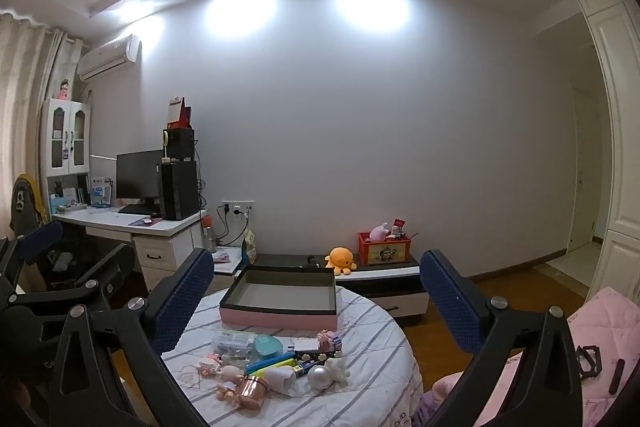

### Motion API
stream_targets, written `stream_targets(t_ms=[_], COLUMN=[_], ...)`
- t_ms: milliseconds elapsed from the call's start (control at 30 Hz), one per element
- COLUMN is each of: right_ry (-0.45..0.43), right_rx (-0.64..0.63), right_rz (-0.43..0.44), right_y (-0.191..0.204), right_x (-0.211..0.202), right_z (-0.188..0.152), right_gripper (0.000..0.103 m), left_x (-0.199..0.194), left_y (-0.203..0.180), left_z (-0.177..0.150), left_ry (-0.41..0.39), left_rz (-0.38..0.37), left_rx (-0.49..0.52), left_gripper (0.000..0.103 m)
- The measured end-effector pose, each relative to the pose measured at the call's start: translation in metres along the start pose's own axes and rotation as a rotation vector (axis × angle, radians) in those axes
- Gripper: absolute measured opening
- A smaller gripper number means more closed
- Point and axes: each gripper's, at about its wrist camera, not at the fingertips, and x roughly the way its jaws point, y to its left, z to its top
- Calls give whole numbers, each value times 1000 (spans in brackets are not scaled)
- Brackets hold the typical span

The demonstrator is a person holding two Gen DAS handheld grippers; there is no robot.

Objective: Organize rigid objects

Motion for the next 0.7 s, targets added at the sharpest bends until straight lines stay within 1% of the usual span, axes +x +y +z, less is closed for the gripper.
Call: stream_targets(t_ms=[700], right_ry=[-2], right_rx=[-5], right_rz=[-6], right_y=[7], right_x=[-1], right_z=[-1], right_gripper=[103], left_x=[-2], left_y=[0], left_z=[1], left_ry=[-15], left_rz=[13], left_rx=[10], left_gripper=[103])
